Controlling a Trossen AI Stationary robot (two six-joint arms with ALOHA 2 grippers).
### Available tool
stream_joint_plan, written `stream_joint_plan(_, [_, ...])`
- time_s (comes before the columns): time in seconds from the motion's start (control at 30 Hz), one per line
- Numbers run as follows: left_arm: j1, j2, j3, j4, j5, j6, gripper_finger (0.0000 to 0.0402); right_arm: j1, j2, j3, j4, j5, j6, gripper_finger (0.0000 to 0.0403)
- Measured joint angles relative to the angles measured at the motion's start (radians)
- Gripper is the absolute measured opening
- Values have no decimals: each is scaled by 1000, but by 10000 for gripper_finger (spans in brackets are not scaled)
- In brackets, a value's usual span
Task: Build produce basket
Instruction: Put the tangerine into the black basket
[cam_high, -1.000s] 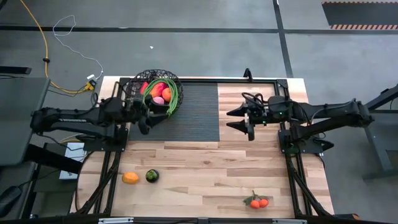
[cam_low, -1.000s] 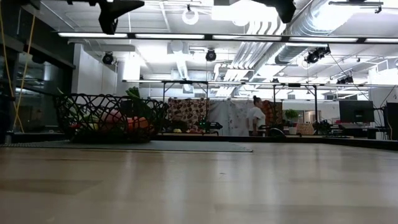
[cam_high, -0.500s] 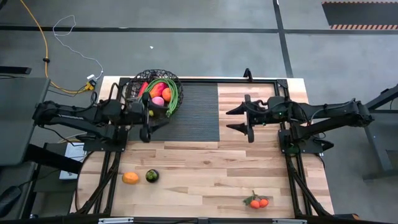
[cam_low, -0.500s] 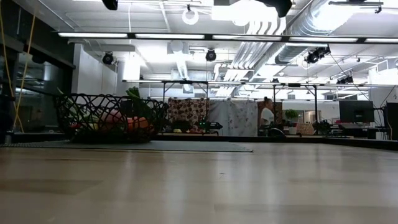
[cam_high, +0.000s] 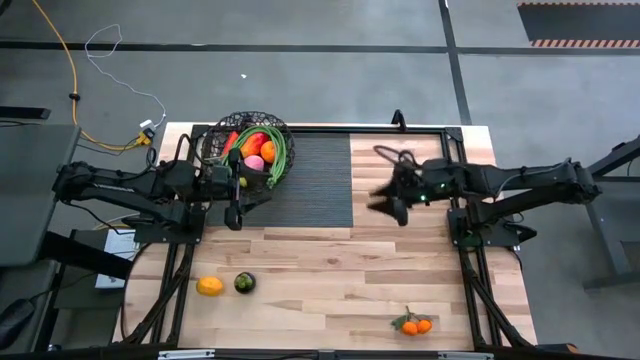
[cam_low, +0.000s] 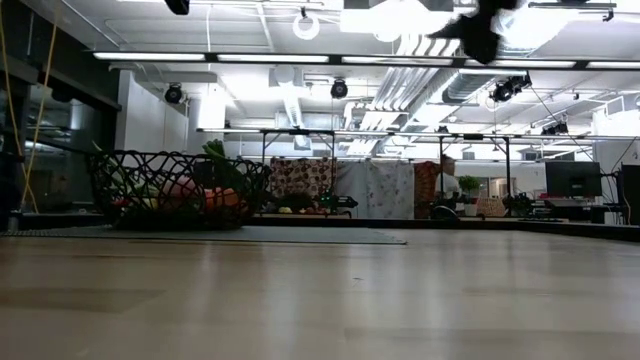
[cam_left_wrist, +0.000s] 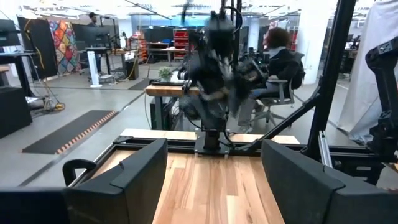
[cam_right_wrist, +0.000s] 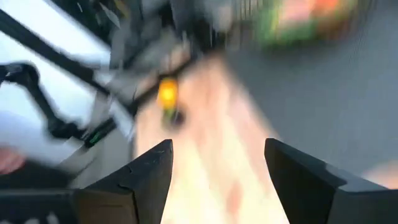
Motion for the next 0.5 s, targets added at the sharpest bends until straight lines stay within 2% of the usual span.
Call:
stream_joint_plan(0.13, [0, 0, 0, 0, -10, 0, 250, 111, 27, 0, -262, -151, 346, 245])
stream_joint_plan(0.27, [0, 0, 0, 0, -26, 0, 250, 299, 86, 0, -396, -255, 646, 245])
stream_joint_plan(0.5, [0, 0, 0, 0, -37, 0, 250, 569, 257, 0, -349, -281, 1120, 245])
